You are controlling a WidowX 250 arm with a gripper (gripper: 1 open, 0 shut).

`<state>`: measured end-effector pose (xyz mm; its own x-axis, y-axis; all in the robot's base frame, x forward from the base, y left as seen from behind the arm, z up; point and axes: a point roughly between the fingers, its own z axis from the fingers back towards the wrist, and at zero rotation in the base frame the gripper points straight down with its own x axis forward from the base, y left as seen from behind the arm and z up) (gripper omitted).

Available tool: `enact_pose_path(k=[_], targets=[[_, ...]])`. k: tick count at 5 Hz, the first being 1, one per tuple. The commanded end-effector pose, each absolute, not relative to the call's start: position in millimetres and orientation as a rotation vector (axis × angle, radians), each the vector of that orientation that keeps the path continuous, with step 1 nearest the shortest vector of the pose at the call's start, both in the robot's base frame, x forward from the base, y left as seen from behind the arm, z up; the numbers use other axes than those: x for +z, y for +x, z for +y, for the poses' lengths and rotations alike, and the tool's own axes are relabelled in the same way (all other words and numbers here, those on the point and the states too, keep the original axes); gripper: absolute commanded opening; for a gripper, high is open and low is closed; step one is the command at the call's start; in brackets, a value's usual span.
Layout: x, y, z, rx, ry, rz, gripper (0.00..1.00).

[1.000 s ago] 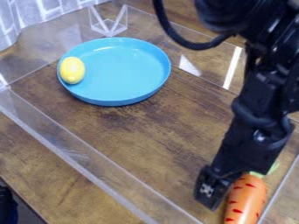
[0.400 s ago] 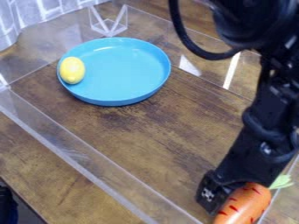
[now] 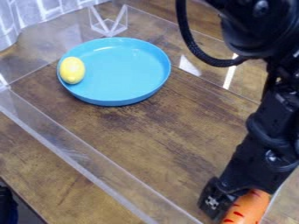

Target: Move the carrot to the right side

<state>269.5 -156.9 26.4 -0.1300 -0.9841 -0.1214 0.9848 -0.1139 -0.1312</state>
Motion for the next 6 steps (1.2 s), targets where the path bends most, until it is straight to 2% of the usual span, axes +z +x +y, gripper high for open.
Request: enact_pose_path(k=[1, 4, 6], targets=[[33.4, 266.4, -165.3, -1.763, 0.026, 0.171, 1.0], [36.6, 273.9, -158.2, -1.904, 0.048, 0.154, 1.0], [32.8, 272.4, -165.6, -1.989, 0.056, 0.136, 1.0]])
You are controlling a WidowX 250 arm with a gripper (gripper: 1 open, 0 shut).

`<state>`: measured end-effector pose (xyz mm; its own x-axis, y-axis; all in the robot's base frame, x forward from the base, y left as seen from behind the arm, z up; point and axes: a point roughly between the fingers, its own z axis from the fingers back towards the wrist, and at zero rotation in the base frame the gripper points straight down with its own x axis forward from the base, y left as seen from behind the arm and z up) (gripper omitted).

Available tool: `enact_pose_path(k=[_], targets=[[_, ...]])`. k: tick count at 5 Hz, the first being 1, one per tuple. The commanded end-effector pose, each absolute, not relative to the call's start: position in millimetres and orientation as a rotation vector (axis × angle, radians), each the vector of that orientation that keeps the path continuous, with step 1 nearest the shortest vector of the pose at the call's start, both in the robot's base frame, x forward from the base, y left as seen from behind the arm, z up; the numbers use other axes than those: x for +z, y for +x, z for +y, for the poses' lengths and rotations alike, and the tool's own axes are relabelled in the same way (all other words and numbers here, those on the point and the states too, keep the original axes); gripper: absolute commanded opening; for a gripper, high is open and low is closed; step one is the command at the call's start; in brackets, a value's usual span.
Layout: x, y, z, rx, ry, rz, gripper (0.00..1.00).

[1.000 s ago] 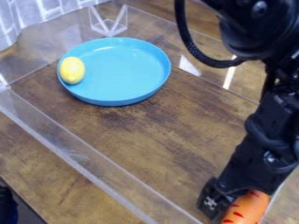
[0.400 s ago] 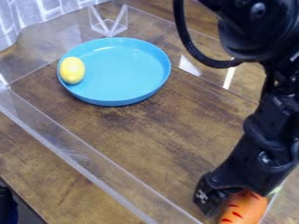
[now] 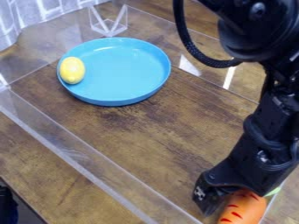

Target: Move the carrot to the right side

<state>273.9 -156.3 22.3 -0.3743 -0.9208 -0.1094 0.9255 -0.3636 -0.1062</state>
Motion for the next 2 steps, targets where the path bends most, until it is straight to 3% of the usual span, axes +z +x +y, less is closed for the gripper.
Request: enact_pose_path(k=[1, 2], targets=[[32.9, 282, -171, -2.013, 0.058, 0.126, 1.0], [32.8, 292, -178, -2.041, 0.061, 0.113, 1.0]])
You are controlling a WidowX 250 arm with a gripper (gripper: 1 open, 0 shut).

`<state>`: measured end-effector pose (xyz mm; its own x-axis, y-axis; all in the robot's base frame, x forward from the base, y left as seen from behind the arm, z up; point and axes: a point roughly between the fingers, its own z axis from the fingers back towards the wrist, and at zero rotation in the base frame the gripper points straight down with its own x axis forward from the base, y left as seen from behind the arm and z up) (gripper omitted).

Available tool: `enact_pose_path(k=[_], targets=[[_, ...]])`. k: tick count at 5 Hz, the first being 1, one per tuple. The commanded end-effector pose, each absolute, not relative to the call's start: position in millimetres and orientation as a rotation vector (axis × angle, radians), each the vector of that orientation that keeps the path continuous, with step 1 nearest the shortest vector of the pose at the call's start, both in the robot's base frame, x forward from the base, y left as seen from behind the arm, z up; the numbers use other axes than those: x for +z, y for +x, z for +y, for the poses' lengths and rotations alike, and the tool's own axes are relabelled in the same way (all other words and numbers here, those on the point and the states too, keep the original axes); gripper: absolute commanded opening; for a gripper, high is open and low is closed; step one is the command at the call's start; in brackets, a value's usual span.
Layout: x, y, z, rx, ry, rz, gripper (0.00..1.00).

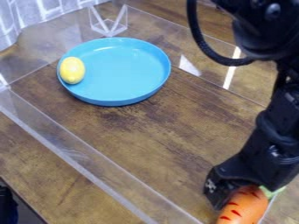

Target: Move the carrot to the right side

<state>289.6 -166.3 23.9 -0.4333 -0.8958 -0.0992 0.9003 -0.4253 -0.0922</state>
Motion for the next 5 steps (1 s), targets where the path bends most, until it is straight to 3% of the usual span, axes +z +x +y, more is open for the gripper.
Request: enact_pose_path(k=[1, 4, 5], targets=[[27.8, 288.9, -185.1, -2.042, 0.062, 0.096, 1.0], [19.1, 279.0, -194.7, -2.087, 0.053, 0.049, 1.0], [18.3, 281.4, -185.7, -2.095, 0.053, 0.052, 0.0]])
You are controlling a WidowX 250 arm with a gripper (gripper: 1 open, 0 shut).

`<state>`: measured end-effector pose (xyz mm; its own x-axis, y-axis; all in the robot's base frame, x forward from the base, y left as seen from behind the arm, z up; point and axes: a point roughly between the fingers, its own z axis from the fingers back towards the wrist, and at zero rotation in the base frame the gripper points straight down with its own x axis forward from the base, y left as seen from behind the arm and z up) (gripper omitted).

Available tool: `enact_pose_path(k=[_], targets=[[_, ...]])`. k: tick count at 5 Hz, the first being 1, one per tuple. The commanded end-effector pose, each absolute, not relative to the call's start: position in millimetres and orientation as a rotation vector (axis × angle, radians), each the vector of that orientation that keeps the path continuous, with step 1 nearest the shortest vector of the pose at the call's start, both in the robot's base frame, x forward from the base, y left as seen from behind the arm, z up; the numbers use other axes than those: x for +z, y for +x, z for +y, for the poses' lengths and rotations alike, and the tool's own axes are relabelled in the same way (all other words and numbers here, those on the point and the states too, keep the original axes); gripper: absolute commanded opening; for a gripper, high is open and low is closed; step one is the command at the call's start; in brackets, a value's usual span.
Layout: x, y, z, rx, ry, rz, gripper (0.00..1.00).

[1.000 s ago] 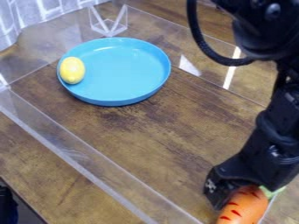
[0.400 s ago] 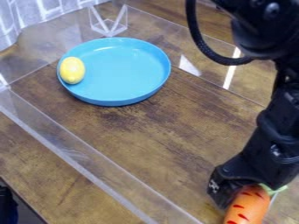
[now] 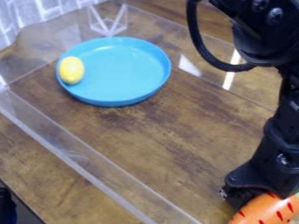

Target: Move the carrot to the right side

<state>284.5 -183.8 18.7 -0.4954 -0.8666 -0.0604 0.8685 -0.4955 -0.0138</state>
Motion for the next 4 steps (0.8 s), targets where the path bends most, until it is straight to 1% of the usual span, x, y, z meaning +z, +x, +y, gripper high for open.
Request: enact_pose_path(k=[1, 2, 3, 4], targets=[[18.3, 278.8, -178.0, -2.098, 0.053, 0.053, 0.0], [19.4, 275.2, -174.5, -2.109, 0.049, 0.051, 1.0], [19.8, 272.7, -171.1, -2.122, 0.048, 0.048, 1.0], [25.1, 269.9, -175.3, -2.113, 0.046, 0.039, 0.0]])
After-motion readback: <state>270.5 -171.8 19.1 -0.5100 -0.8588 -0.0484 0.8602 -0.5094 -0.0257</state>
